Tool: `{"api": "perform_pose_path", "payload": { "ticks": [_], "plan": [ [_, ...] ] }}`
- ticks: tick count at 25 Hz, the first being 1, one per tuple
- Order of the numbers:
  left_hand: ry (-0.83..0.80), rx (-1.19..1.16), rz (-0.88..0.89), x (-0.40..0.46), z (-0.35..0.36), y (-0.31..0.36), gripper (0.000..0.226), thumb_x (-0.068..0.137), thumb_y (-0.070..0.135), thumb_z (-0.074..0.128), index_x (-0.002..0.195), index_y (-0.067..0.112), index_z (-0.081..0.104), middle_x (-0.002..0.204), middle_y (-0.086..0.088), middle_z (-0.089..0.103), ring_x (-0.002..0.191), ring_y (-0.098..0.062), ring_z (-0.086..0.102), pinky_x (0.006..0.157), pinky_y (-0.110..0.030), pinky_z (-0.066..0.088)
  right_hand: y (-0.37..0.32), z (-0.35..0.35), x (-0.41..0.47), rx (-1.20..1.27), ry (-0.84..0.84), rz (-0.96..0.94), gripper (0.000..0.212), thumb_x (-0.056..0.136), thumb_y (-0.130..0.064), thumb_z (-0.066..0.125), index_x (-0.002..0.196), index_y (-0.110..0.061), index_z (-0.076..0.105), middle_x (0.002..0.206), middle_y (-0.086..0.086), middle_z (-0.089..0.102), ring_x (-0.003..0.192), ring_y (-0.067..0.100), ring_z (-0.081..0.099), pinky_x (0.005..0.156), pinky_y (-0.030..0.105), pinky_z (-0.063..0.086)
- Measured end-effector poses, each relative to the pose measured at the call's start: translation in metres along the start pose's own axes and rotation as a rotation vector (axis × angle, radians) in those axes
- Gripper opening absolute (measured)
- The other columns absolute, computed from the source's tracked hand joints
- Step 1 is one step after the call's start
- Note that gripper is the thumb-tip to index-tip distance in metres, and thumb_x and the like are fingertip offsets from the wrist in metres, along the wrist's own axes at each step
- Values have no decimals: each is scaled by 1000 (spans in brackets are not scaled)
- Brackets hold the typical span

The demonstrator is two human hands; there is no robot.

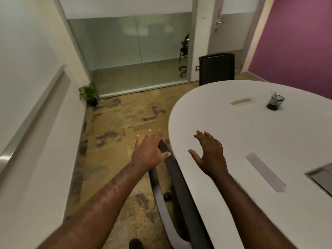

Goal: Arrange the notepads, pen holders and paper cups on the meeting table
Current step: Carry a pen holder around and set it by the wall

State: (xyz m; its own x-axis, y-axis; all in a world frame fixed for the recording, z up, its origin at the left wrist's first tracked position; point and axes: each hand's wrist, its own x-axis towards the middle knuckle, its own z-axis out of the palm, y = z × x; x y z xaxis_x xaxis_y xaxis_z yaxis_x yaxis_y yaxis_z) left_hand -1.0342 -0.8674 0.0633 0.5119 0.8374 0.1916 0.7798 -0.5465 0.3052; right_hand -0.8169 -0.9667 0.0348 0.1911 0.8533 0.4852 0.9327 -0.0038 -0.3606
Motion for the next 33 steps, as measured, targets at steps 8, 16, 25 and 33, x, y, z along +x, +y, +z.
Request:
{"api": "perform_pose_path", "payload": {
  "ticks": [8, 16, 25, 33],
  "plan": [
    [39, 11, -81, 82, -11, -195, 81, 83, 64, 57, 150, 37, 21, 161, 9, 22, 150, -21, 16, 117, -56, 9, -75, 130, 139, -13, -40, -49, 54, 85, -37, 71, 132, -18, 54, 144, 2, 51, 137, 25, 43, 106, 45, 35],
    [30, 52, -116, 145, -27, -318, 83, 83, 65, 55, 152, 36, 17, 162, 8, 18, 151, -22, 11, 117, -57, 7, -122, 217, 239, -72, -155, -77, 56, 88, -40, 65, 137, -20, 49, 149, 0, 46, 142, 23, 36, 112, 46, 29],
    [-21, 99, -99, 286, -11, -397, 87, 84, 66, 54, 154, 35, 12, 164, 8, 9, 151, -22, 7, 118, -58, 7, -86, 313, 359, -120, -244, -22, 57, 90, -43, 61, 141, -23, 45, 154, -2, 39, 146, 19, 28, 116, 43, 21],
    [-103, 133, -16, 478, 24, -446, 88, 84, 66, 54, 154, 36, 8, 164, 7, 6, 151, -24, 6, 117, -59, 7, -19, 401, 490, -153, -338, 104, 68, 92, -47, 56, 150, -23, 30, 158, -2, 30, 148, 18, 23, 118, 44, 17]
  ]
}}
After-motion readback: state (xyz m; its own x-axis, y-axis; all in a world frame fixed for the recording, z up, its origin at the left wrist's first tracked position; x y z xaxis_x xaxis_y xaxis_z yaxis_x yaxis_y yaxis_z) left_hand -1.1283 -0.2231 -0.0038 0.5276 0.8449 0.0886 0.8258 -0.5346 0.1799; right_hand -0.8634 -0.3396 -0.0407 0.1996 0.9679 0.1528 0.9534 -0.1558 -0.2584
